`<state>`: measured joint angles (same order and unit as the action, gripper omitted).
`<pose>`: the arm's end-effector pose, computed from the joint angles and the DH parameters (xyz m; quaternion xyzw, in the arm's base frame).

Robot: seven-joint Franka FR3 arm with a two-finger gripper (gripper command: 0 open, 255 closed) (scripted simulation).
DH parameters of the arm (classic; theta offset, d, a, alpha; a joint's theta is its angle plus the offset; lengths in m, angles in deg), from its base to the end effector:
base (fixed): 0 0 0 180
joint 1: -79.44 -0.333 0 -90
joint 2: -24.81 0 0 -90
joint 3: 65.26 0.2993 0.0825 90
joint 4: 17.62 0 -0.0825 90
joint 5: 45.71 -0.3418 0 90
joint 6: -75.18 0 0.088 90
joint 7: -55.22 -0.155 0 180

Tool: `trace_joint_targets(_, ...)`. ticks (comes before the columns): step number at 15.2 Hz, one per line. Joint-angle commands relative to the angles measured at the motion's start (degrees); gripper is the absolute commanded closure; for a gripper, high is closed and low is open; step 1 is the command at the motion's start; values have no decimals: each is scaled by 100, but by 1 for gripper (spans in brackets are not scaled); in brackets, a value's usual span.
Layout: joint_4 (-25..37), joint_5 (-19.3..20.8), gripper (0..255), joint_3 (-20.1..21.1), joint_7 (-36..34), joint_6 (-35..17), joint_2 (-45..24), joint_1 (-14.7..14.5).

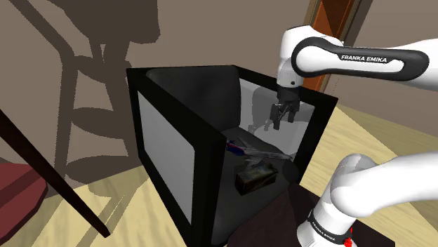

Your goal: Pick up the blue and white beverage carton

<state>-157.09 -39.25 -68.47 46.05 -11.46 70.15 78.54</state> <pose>0.2585 -0.0306 0.4945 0.9931 -0.0898 -0.0629 0.0409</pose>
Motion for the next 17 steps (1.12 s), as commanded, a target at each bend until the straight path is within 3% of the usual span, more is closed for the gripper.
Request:
trace_joint_targets(1,0,0,0,0,0,0,0,0)
trace_joint_targets(17,-2119,158,0,-769,4893,-3293,-600,-2486)
